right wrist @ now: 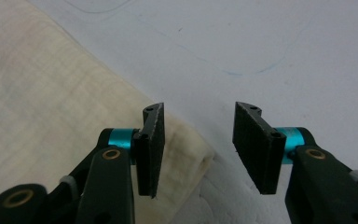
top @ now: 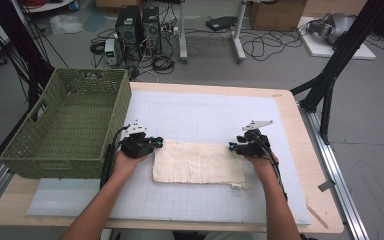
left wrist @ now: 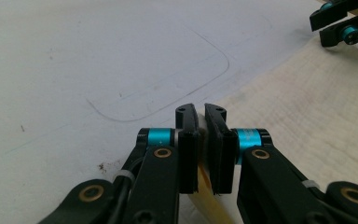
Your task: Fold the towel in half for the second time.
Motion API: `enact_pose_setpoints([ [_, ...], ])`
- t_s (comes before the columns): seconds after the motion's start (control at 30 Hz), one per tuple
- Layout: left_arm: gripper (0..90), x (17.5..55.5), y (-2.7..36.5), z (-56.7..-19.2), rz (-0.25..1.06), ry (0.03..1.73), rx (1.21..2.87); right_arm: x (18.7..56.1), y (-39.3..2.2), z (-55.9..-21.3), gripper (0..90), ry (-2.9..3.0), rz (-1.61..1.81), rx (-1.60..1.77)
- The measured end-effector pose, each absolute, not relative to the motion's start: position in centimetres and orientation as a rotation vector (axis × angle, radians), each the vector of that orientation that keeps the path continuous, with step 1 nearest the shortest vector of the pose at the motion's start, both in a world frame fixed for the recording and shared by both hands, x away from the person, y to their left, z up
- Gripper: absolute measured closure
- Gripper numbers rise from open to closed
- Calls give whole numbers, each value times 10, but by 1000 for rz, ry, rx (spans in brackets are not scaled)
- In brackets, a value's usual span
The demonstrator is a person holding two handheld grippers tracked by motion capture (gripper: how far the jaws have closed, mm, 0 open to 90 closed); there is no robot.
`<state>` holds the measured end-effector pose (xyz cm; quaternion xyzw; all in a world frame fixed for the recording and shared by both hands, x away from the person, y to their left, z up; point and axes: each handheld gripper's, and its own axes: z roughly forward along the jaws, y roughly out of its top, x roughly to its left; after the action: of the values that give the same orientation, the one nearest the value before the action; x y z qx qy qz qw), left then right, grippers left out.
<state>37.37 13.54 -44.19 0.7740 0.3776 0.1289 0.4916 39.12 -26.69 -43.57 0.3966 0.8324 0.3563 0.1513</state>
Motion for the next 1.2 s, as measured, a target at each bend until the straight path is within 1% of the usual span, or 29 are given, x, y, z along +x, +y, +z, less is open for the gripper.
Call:
enact_pose_setpoints([
  [0.03, 834, 373, 135, -442, 311, 919, 1876, 392, -267, -436, 558, 2397, 1023, 1137],
  [0.1, 835, 374, 135, -442, 312, 920, 1876, 392, -266, -439, 620, 2431, 1022, 1121],
  [0.2, 835, 373, 135, -442, 313, 923, 1877, 393, -267, -441, 728, 2465, 1046, 1115],
  [0.27, 835, 373, 135, -442, 314, 923, 1877, 393, -268, -441, 814, 2479, 1067, 1116],
  [0.3, 836, 373, 135, -442, 315, 924, 1876, 392, -267, -441, 831, 2488, 1066, 1108],
  [0.4, 839, 373, 136, -441, 321, 927, 1859, 391, -266, -439, 851, 2483, 1048, 1086],
  [0.6, 845, 370, 136, -435, 388, 905, 1810, 389, -267, -432, 853, 2385, 1064, 1069],
  [0.7, 846, 369, 137, -433, 400, 899, 1801, 386, -265, -428, 852, 2353, 1072, 1043],
  [0.87, 843, 366, 138, -430, 367, 874, 1794, 375, -266, -424, 851, 2303, 1100, 996],
  [1.2, 843, 357, 135, -422, 376, 835, 1785, 356, -274, -415, 851, 2279, 1160, 957],
])
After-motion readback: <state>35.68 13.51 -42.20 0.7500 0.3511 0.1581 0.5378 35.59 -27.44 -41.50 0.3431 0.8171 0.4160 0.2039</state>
